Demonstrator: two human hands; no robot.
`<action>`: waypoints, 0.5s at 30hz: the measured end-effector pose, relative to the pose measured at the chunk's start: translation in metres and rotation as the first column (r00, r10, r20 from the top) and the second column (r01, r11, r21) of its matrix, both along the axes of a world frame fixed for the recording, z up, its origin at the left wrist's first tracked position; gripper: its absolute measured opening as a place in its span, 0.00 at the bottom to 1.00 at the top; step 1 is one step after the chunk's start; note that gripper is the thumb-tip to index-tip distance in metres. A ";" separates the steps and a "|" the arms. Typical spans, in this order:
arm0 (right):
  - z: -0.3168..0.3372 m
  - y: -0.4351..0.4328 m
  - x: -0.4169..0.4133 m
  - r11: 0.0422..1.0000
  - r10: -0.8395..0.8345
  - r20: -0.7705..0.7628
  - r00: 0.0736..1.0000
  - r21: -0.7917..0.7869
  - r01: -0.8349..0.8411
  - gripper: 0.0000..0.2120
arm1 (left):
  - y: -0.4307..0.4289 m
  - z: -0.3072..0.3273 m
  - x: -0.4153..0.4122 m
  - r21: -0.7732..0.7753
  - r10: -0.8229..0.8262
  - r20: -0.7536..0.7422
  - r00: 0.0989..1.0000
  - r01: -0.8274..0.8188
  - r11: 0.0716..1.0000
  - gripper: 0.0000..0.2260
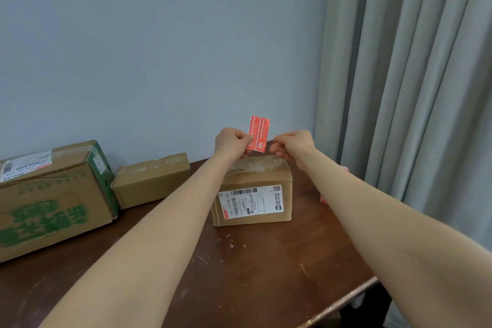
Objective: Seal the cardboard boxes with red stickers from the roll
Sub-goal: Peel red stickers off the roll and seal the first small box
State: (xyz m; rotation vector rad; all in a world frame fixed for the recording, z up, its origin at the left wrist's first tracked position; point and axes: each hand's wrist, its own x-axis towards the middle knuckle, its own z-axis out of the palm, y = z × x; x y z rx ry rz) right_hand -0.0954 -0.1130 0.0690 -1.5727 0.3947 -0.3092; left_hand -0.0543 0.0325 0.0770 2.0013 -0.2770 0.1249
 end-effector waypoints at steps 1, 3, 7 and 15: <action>0.000 -0.004 0.000 0.998 -0.045 -0.008 0.999 -0.033 0.045 0.05 | 0.002 0.000 0.001 0.000 -0.002 -0.003 1.000 0.002 1.000 0.05; -0.001 -0.009 0.000 0.991 -0.105 -0.023 0.994 -0.088 0.103 0.06 | 0.004 -0.001 0.002 0.005 -0.008 -0.006 1.000 0.008 1.000 0.05; -0.003 -0.009 0.004 0.981 -0.163 -0.023 0.986 -0.114 0.159 0.09 | 0.004 -0.002 0.005 0.010 -0.002 -0.004 1.000 0.002 1.000 0.07; -0.007 -0.005 0.008 0.966 -0.239 -0.063 0.969 -0.121 0.230 0.13 | 0.011 -0.014 0.015 -0.030 0.045 -0.089 0.995 -0.048 0.998 0.09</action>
